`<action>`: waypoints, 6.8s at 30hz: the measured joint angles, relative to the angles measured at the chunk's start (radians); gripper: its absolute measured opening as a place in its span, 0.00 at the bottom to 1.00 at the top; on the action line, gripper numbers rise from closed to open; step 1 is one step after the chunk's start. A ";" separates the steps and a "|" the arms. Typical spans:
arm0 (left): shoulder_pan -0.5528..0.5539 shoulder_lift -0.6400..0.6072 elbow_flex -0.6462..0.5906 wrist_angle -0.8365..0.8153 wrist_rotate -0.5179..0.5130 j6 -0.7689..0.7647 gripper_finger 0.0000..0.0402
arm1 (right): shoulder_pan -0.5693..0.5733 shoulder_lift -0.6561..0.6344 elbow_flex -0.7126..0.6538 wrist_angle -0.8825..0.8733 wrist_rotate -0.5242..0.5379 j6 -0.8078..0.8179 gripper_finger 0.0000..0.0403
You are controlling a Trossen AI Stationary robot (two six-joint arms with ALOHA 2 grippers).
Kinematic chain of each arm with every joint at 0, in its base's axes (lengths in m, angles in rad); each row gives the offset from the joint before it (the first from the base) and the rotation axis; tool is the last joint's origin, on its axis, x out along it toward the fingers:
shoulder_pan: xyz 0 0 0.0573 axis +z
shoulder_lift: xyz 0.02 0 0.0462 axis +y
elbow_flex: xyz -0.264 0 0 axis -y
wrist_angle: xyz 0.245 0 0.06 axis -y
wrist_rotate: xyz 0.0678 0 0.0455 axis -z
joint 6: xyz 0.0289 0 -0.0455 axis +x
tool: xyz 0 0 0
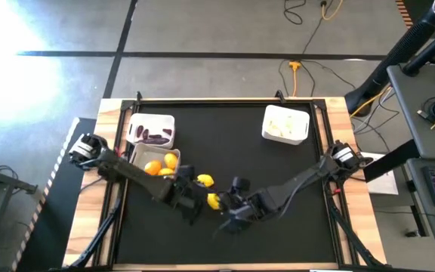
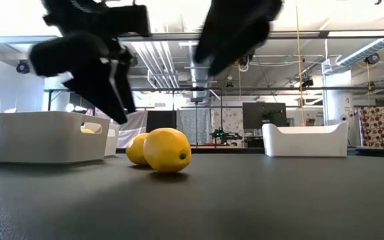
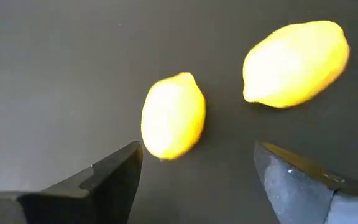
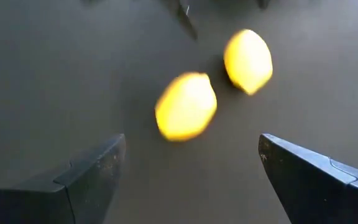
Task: Sort produce into baskets
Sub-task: Put the lemon into the gray bin
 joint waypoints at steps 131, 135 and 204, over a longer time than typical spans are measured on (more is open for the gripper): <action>0.145 0.107 -0.195 0.675 0.402 0.262 0.68 | -0.051 -0.211 -0.070 -0.542 0.266 -0.033 0.90; 0.146 0.095 -0.195 0.653 0.367 0.264 0.68 | -0.051 -0.211 -0.070 -0.542 0.266 -0.033 0.90; 0.123 0.192 0.125 0.371 0.469 0.565 0.84 | -0.037 -0.214 -0.136 -0.525 0.160 0.009 0.90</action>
